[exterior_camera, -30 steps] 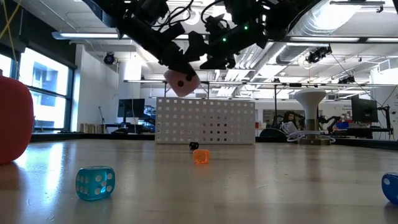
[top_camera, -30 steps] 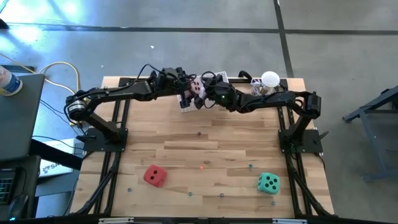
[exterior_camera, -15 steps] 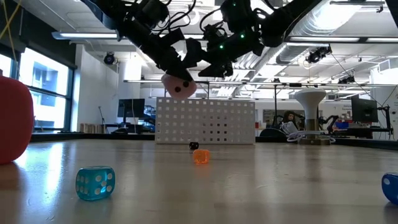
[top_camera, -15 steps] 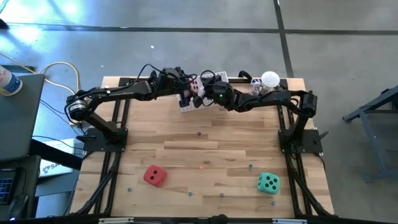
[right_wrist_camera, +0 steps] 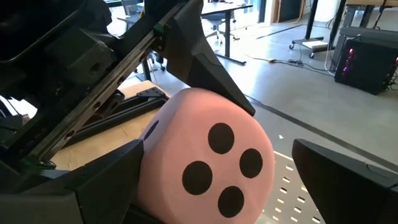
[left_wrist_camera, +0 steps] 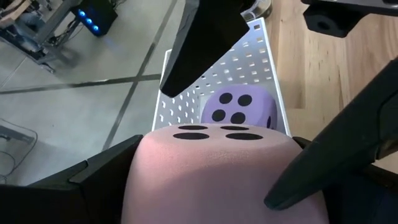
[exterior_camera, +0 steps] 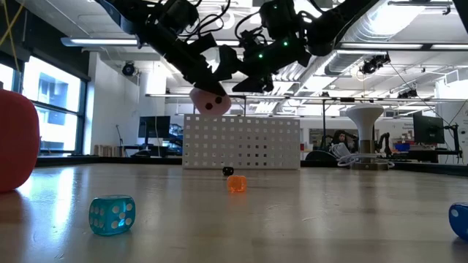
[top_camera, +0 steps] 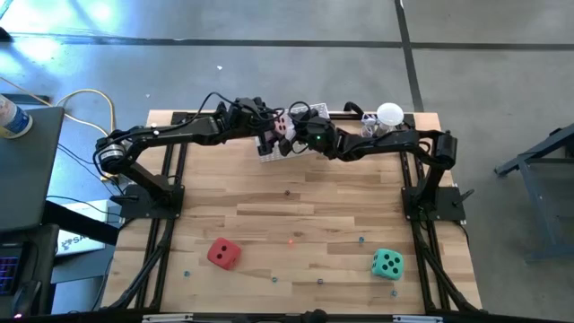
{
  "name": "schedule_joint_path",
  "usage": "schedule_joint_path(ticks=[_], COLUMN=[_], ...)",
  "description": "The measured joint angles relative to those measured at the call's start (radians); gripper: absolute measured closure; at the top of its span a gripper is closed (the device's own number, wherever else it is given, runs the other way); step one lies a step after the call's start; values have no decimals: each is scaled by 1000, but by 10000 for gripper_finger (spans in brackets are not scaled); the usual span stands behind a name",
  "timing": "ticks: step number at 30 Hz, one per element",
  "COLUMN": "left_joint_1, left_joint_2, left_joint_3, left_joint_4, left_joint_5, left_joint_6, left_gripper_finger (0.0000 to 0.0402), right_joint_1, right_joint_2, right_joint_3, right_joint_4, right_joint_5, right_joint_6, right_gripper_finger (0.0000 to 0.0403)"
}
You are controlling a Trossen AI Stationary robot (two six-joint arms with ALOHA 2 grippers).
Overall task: Pick & Place Dice
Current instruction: Put the large pink dice into the white bin
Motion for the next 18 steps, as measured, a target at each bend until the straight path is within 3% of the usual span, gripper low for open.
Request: schedule_joint_path(ticks=[5,10,18], left_joint_1=[-1,-13,-34], left_joint_2=[0,0,21], left_joint_3=[0,0,0], left_joint_4=[-3,1,-7], left_joint_5=[-17,-98,-113], left_joint_6=[-4,-7,50], left_gripper_finger=[16,16,16], right_joint_1=[0,-2,-1], right_joint_2=[2,3,4], right_joint_3=[0,0,-2], right_joint_4=[5,10,8], right_joint_5=[-3,2,-5], right_joint_6=[14,15,17], right_gripper_finger=[3,3,3])
